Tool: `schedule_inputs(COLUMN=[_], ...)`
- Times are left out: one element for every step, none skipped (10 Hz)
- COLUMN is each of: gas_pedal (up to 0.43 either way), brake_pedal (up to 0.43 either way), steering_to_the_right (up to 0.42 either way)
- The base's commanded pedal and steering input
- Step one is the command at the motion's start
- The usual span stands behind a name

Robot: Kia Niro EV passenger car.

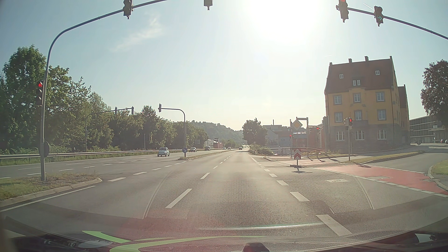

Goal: Follow the waypoints while adhering to traffic rules and regulations

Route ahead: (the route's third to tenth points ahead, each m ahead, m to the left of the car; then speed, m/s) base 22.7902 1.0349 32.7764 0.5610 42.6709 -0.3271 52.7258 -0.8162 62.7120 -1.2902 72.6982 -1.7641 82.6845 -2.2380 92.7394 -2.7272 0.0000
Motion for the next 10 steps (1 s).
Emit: schedule_inputs(gas_pedal=[0.000, 0.000, 0.000, 0.000, 0.000, 0.000, 0.000, 0.000, 0.000, 0.000], brake_pedal=[0.268, 0.268, 0.268, 0.268, 0.268, 0.268, 0.268, 0.268, 0.268, 0.268], steering_to_the_right=[0.004, 0.004, 0.005, 0.006, 0.005, 0.005, 0.005, 0.006, 0.006, 0.006])
